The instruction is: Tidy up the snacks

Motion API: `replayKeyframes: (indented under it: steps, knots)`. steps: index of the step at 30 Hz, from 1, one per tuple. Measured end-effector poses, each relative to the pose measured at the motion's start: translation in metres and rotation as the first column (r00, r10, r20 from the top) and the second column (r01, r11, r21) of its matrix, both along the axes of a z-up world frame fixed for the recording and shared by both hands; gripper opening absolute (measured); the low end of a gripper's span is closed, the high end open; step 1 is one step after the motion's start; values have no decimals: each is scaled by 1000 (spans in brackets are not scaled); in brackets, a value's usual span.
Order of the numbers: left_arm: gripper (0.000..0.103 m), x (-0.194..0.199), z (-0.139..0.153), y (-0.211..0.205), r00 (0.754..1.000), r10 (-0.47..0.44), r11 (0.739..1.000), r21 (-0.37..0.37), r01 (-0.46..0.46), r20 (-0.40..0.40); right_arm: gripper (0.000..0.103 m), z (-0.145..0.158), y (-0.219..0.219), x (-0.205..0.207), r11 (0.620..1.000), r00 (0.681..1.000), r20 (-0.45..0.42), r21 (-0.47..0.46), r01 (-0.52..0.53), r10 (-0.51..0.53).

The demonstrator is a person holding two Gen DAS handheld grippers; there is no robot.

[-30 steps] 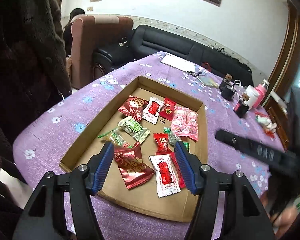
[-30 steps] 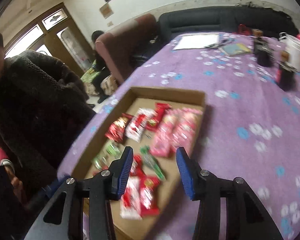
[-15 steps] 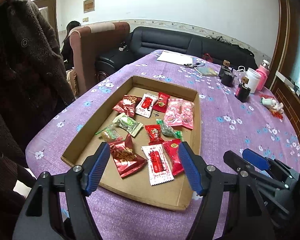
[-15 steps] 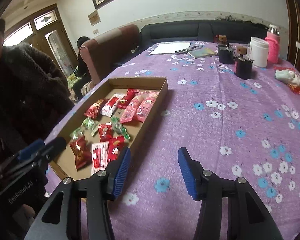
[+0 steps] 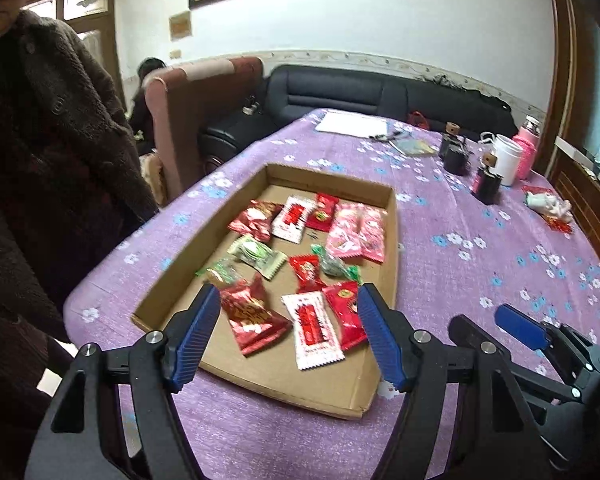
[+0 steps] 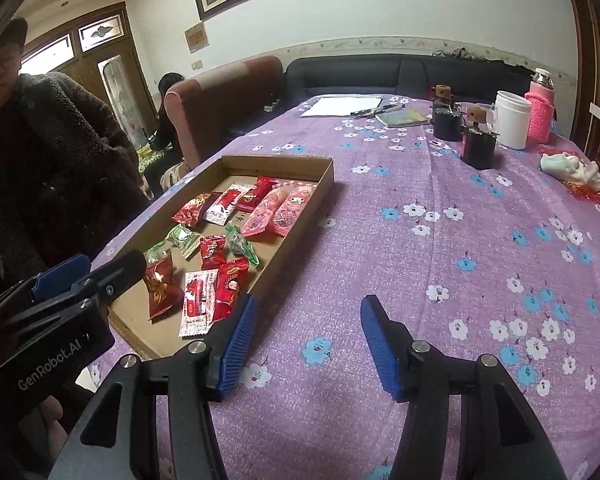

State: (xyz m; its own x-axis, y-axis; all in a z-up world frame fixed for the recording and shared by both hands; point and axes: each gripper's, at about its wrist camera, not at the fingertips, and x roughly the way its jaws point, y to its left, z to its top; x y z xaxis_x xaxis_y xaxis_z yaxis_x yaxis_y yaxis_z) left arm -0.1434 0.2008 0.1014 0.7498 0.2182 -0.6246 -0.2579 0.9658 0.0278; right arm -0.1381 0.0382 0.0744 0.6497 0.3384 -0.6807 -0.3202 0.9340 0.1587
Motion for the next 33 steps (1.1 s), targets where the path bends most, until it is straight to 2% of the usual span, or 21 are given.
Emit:
replayKeyframes:
  steps: [3,6,7,8,10,12,15,18,20,23,33]
  knots:
    - [72,-9,8,-1,995,74,994,78,-79,63,56,2,1,-3,1000,1000,14,0,1,-1]
    - [88,-21,19,-2,975,159,971,157,-183,154,57,4,3,-8,1000,1000,31,-4,-1,1]
    - [88,-28,25,-2,961,184,959,179,-221,205,58,5,3,-8,1000,999,35,-4,-4,4]
    - [89,-32,28,-1,954,193,953,186,-238,230,58,6,5,-10,1000,999,43,-7,-8,8]
    - [103,-42,34,3,937,212,947,178,-267,279,59,8,7,-12,1000,998,55,-12,-13,13]
    - [103,-49,36,8,931,200,956,147,-253,304,60,9,11,-16,1000,997,70,-22,-19,20]
    - [103,-49,30,19,948,165,976,90,-196,273,61,11,17,-19,999,996,83,-30,-31,33]
    - [103,-37,22,28,974,135,989,40,-145,182,62,11,23,-23,998,994,95,-45,-42,47]
    - [103,-32,16,32,981,138,990,12,-141,139,65,12,27,-26,997,993,103,-56,-47,53]
    - [103,-28,6,38,984,153,988,-10,-153,91,68,10,36,-31,995,992,111,-78,-59,68]
    - [103,-23,-12,65,979,203,978,-49,-202,20,69,-2,70,-40,981,987,94,-153,-116,131]
